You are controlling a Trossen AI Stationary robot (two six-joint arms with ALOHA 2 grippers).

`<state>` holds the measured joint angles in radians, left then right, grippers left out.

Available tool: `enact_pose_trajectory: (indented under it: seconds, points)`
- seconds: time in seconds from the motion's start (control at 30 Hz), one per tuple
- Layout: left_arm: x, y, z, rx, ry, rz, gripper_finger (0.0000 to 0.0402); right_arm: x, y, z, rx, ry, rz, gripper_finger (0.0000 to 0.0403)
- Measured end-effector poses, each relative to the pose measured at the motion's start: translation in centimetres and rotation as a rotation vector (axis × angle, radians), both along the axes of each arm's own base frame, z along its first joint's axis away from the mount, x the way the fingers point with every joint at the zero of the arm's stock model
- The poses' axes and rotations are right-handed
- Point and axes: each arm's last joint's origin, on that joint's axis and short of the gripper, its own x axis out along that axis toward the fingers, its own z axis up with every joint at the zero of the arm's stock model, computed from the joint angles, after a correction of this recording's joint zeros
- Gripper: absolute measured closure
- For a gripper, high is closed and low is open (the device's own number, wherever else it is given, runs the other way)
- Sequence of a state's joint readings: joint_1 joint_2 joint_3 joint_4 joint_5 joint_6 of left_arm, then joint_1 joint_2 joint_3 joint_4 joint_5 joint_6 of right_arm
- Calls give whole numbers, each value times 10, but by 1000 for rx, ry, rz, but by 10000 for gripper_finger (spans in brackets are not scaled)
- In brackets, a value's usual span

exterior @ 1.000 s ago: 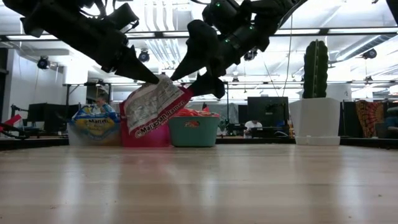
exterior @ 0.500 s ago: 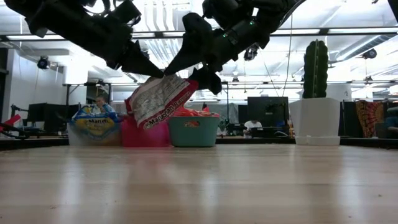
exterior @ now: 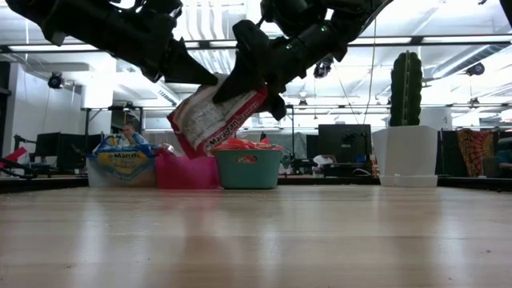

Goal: Sort Maruchan noodles
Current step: Put the red noodle pack into the red bin

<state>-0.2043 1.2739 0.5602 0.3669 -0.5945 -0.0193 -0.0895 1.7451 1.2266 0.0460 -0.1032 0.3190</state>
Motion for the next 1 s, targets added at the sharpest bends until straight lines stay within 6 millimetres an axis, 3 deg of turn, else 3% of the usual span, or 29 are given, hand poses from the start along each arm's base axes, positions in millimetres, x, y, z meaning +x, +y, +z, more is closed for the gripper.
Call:
enact_pose_trajectory:
  seconds: [0.23,0.43,0.7,1.0]
  points:
    - [0,0,0,5,2,-2,397,0,0,0,-5,-3,4,294]
    - [1,0,3,21,0,-7,371,0,0,0,-20,1,13,351]
    - [-3,0,16,107,-9,-41,324,-1,-1,1,-24,11,13,358]
    - [-36,7,46,202,-81,-60,303,-6,-10,19,-46,8,0,362]
